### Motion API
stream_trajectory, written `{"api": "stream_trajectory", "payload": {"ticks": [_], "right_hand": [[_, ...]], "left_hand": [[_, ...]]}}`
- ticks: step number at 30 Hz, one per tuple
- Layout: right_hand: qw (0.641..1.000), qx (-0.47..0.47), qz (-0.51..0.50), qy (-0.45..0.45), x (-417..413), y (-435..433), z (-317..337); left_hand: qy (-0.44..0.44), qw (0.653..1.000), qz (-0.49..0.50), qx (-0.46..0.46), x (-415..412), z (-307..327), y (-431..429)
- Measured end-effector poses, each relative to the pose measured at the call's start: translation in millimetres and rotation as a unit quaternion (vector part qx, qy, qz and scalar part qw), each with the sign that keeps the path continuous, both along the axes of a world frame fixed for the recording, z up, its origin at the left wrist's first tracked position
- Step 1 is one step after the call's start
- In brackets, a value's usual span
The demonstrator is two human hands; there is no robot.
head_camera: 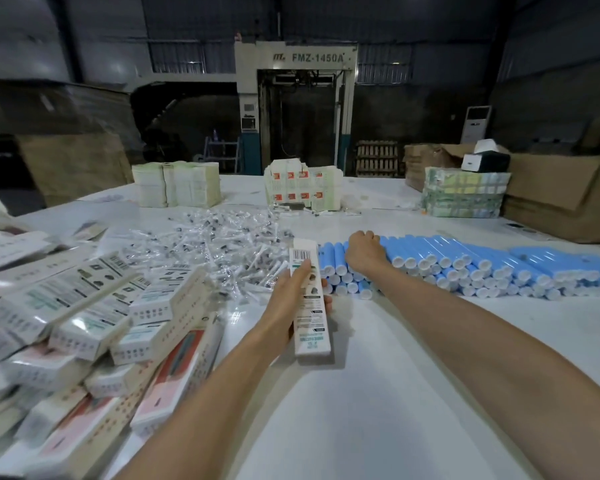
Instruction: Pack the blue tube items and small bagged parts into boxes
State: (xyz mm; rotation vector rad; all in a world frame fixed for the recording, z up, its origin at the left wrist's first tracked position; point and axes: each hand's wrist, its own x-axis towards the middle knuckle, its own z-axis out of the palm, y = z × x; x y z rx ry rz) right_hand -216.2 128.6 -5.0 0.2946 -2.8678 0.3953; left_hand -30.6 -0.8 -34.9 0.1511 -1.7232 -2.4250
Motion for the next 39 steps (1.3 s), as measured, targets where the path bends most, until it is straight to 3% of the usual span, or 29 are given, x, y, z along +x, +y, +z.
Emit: {"api": "stream_trajectory", "payload": {"ticks": [3, 6, 9, 13, 14, 16, 18, 23, 30, 34, 37, 39], "right_hand": [[0.998, -0.067, -0.011, 0.014, 1.2, 5.1, 0.5], [0.96, -0.282, 0.003, 0.006, 14.0, 19.0, 6.9], [0.846, -0.526, 0.076, -0.03, 35.4, 39.4, 13.6], [0.675, -0.718, 0.17, -0.012, 61.3, 66.5, 28.1], [0.65, -0.735, 0.192, -0.015, 66.8, 70.5, 33.1], [0.635, -0.736, 0.234, -0.021, 77.4, 74.3, 42.7], [0.652, -0.713, 0.259, -0.024, 86.4, 72.5, 50.0], [0.77, -0.595, 0.228, -0.029, 97.4, 68.1, 56.8], [0.87, -0.435, 0.228, -0.051, 103.2, 74.6, 66.7], [0.906, -0.326, 0.255, -0.09, 110.6, 71.3, 60.5], [0.94, -0.219, 0.259, -0.038, 112.9, 61.5, 45.2], [0.95, -0.198, 0.241, 0.032, 112.1, 50.1, 37.8]], "left_hand": [[-0.009, 0.999, -0.025, 0.023, 1.6, 0.5, 2.6], [0.029, 0.998, -0.045, 0.018, -0.1, -0.4, 6.8], [0.075, 0.994, -0.079, -0.025, 0.8, -2.9, 11.6], [0.096, 0.988, -0.095, -0.081, 3.3, -6.7, 12.3], [0.097, 0.987, -0.099, -0.077, 4.2, -6.5, 13.2], [0.098, 0.987, -0.105, -0.075, 6.1, -6.1, 15.0], [0.1, 0.986, -0.109, -0.08, 7.4, -6.0, 16.5], [0.097, 0.986, -0.108, -0.08, 9.3, -7.7, 18.2], [0.086, 0.985, -0.107, -0.106, 12.6, -8.3, 24.1], [0.075, 0.987, -0.104, -0.094, 13.3, -9.4, 25.5], [0.051, 0.993, -0.09, -0.061, 11.5, -12.5, 25.1], [0.036, 0.996, -0.077, -0.036, 9.6, -15.9, 26.6]]}}
